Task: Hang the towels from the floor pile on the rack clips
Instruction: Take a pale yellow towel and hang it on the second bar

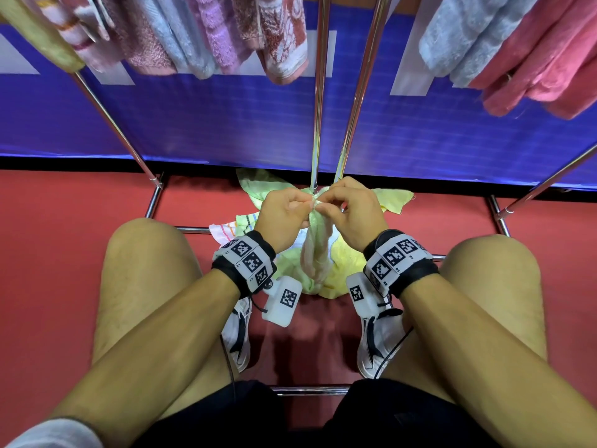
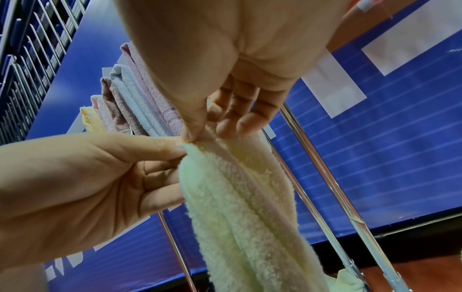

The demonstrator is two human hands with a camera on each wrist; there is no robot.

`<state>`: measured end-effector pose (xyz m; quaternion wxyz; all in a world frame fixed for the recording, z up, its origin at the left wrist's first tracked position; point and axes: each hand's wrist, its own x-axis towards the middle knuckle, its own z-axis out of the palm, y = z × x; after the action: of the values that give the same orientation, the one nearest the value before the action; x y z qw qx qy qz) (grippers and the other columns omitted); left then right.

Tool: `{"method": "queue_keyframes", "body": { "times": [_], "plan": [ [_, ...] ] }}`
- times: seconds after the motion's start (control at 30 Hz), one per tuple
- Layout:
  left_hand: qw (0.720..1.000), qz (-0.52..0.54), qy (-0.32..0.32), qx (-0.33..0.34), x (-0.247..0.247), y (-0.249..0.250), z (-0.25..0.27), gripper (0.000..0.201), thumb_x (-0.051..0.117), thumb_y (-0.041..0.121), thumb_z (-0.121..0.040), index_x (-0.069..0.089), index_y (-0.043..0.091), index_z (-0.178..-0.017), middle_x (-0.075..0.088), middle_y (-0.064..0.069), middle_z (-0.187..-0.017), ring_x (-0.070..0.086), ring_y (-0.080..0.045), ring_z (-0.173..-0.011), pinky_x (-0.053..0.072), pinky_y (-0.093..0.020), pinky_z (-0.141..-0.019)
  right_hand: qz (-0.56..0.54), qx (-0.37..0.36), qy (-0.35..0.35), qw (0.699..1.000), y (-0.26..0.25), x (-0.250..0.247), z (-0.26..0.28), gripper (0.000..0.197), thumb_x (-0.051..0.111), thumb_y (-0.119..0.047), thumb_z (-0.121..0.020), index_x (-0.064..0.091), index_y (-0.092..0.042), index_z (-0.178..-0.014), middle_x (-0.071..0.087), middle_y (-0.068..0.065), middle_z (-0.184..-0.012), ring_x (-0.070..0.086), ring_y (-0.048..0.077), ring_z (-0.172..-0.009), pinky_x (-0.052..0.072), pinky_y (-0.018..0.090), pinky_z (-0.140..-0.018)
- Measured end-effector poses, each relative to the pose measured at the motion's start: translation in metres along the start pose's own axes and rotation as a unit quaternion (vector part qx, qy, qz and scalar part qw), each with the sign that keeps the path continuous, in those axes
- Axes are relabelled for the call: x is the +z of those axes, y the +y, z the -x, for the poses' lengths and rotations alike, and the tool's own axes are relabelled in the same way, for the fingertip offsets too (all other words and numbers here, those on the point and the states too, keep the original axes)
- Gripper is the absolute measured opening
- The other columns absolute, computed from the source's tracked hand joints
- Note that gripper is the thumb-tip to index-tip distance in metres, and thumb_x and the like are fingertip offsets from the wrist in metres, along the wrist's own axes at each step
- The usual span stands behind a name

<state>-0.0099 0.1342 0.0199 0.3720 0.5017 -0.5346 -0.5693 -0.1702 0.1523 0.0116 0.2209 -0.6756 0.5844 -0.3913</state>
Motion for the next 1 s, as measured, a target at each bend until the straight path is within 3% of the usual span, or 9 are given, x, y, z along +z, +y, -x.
{"method": "queue_keyframes", "body": {
  "times": [0.27,0.4,0.47,0.57,0.67,0.8,1.0],
  "plan": [
    [1.000,0.002,-0.009,0.000,0.000,0.003,0.003,0.010,0.060,0.001,-0.094,0.067,0.004,-0.088,0.072,-0.013,-0.076,0.072,-0.019,-0.071,0.062,-0.033,-0.072,-0.020,0.032,0.011,0.999,0.000,-0.001,-0.001,0.006,0.075,-0.020,-0.082,0.074,-0.014,-0.081,0.060,-0.007,-0.085,0.055,0.001,-0.077,0.039,0.011,-0.070],
    [1.000,0.000,-0.009,-0.002,0.001,0.005,0.005,0.009,0.060,0.000,-0.093,0.068,0.005,-0.090,0.072,-0.020,-0.082,0.070,-0.027,-0.078,0.060,-0.043,-0.079,-0.029,0.040,0.019,0.999,0.000,0.000,-0.002,0.007,0.077,-0.018,-0.080,0.073,-0.014,-0.079,0.059,-0.008,-0.083,0.054,0.000,-0.073,0.037,0.007,-0.068],
    [1.000,0.001,-0.012,0.004,0.001,0.008,0.007,0.002,0.069,0.005,-0.089,0.068,0.005,-0.092,0.074,-0.016,-0.082,0.071,-0.027,-0.080,0.061,-0.041,-0.079,-0.039,0.037,0.029,0.998,-0.001,0.000,-0.002,0.008,0.079,-0.019,-0.079,0.071,-0.014,-0.078,0.057,-0.010,-0.081,0.053,-0.001,-0.071,0.037,0.007,-0.067],
    [1.000,0.022,-0.013,0.011,-0.001,0.012,0.008,0.010,0.076,0.008,-0.084,0.068,0.005,-0.090,0.076,-0.010,-0.081,0.074,-0.024,-0.078,0.062,-0.036,-0.074,-0.051,0.027,0.044,0.997,-0.001,-0.001,-0.001,0.011,0.081,-0.018,-0.077,0.070,-0.015,-0.077,0.055,-0.014,-0.078,0.052,-0.001,-0.068,0.039,0.008,-0.065],
    [0.999,0.046,-0.006,-0.007,-0.004,0.015,0.006,0.014,0.078,0.004,-0.081,0.066,0.001,-0.088,0.075,-0.009,-0.076,0.074,-0.021,-0.071,0.061,-0.033,-0.070,-0.040,0.021,0.076,0.996,0.000,-0.002,-0.001,0.018,0.083,-0.026,-0.074,0.068,-0.017,-0.077,0.055,-0.008,-0.076,0.052,0.004,-0.065,0.040,0.009,-0.064],
    [0.993,0.111,-0.024,-0.032,-0.008,0.020,0.004,0.010,0.072,0.001,-0.083,0.064,0.006,-0.082,0.074,-0.009,-0.072,0.073,-0.022,-0.067,0.060,-0.032,-0.065,-0.030,0.014,0.111,0.993,-0.004,-0.009,-0.002,0.034,0.082,-0.042,-0.069,0.067,-0.019,-0.089,0.057,-0.002,-0.084,0.052,0.009,-0.064,0.042,0.011,-0.066],
    [0.983,0.166,-0.064,-0.051,-0.010,0.020,0.004,0.003,0.065,0.005,-0.089,0.067,0.005,-0.090,0.073,-0.009,-0.079,0.072,-0.021,-0.073,0.060,-0.034,-0.072,0.000,0.028,0.114,0.993,-0.011,-0.006,-0.001,0.058,0.072,-0.058,-0.067,0.062,-0.020,-0.109,0.058,-0.006,-0.100,0.055,0.008,-0.075,0.043,0.011,-0.070]
  ]
}}
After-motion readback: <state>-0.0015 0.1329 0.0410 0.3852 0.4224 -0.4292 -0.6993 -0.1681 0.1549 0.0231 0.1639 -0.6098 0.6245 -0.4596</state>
